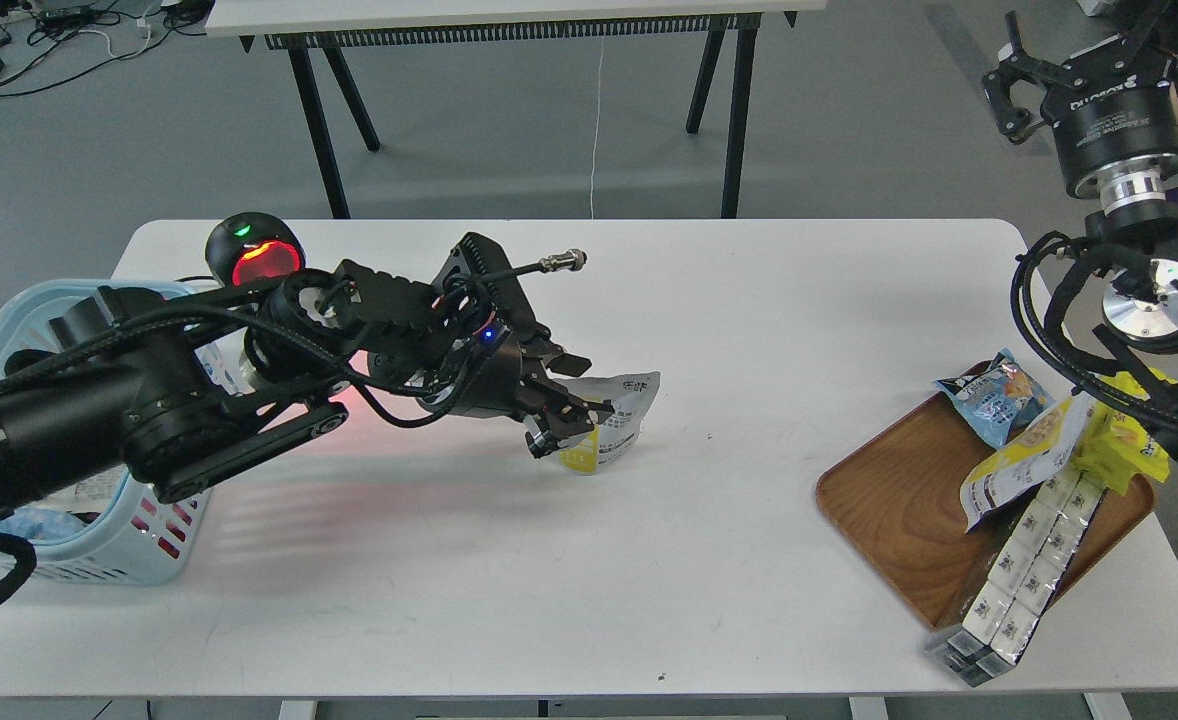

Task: Scan snack and place in basket
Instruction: 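Reach the left gripper to the yellow pouch and grasp it, then carry the pouch with the left gripper past the red scanner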

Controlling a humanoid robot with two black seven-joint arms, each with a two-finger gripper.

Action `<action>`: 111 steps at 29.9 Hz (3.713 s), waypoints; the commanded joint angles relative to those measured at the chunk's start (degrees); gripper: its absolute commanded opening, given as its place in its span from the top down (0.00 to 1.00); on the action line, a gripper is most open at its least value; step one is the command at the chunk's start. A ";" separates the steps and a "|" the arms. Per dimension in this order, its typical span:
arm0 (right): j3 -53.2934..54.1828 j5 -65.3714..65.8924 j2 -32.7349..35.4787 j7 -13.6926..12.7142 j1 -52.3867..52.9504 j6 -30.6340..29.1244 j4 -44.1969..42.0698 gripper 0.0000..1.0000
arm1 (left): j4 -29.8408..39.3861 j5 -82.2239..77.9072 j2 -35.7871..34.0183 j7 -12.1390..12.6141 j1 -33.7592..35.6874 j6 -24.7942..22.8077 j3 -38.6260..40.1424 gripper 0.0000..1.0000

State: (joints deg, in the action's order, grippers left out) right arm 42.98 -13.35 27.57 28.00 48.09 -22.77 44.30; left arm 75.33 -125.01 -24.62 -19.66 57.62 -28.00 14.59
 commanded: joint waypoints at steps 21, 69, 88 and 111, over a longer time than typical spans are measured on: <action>1.49 -0.01 2.67 0.00 0.60 0.01 -0.09 0.01 | -1.94 0.01 0.27 0.14 0.04 0.00 0.00 0.99; 2.11 0.08 4.87 0.00 1.22 0.18 -0.18 0.01 | -8.97 0.01 -24.60 -8.34 -1.81 8.40 5.01 1.00; 2.19 0.08 5.04 0.00 1.40 0.18 -0.35 0.01 | -7.74 0.01 -24.86 -8.34 -2.25 7.87 5.01 1.00; 2.28 0.08 6.18 0.00 1.31 -0.08 -0.44 0.01 | 9.82 0.01 -31.01 -8.34 -1.90 2.87 10.71 1.00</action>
State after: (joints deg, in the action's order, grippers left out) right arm 45.27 -13.27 33.09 28.00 49.47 -22.74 43.77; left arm 81.03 -125.00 -52.80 -28.00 55.78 -24.32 22.39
